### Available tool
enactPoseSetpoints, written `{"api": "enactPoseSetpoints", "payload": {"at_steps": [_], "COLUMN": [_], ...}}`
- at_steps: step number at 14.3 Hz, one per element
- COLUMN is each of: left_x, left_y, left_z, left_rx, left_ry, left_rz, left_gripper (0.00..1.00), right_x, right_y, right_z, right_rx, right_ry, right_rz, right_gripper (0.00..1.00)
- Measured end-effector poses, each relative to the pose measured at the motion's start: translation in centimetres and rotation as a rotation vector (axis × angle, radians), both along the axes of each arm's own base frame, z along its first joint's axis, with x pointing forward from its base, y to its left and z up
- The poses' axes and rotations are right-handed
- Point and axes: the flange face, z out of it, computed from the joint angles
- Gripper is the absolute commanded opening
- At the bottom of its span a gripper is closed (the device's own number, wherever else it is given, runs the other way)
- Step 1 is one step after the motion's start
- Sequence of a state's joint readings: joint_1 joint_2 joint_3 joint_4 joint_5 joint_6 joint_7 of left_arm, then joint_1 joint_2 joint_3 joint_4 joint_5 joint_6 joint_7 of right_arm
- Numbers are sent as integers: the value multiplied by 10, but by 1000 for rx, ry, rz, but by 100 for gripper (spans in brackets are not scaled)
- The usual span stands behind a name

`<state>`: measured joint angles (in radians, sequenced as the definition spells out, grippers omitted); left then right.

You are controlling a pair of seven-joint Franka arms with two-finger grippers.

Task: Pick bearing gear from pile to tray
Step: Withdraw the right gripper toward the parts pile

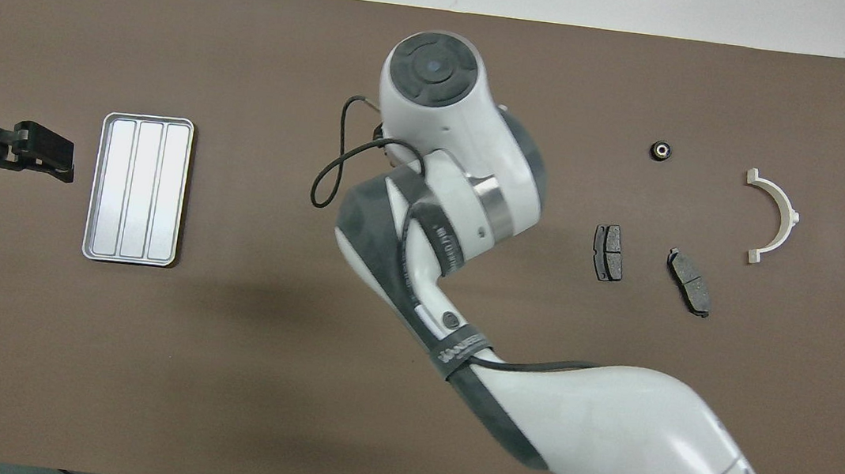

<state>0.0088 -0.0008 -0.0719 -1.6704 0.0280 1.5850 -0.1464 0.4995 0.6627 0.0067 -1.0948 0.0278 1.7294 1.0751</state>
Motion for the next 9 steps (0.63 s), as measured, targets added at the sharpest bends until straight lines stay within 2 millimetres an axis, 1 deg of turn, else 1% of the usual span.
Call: {"api": "enactPoseSetpoints", "payload": {"at_steps": [1, 2, 3, 4, 6, 7, 9], "left_x": [0, 0, 0, 0, 0, 0, 0], "left_y": [0, 0, 0, 0, 0, 0, 0], "left_z": [0, 0, 0, 0, 0, 0, 0], "left_rx": [0, 0, 0, 0, 0, 0, 0], "left_ry": [0, 0, 0, 0, 0, 0, 1], "left_rz": [0, 0, 0, 0, 0, 0, 0], "left_gripper": [100, 100, 100, 100, 100, 100, 100], "right_x": [15, 31, 45, 56, 71, 77, 84], "right_y": [-43, -85, -125, -160, -217, -244, -288], "right_z": [12, 18, 18, 13, -6, -19, -49], "right_rx": [-10, -30, -65, -103, -139, -151, -164], "right_ry": [6, 4, -1, 6, 29, 31, 28], "right_rz": [85, 170, 233, 281, 344, 351, 336], "right_gripper": [100, 100, 100, 100, 100, 100, 100]}}
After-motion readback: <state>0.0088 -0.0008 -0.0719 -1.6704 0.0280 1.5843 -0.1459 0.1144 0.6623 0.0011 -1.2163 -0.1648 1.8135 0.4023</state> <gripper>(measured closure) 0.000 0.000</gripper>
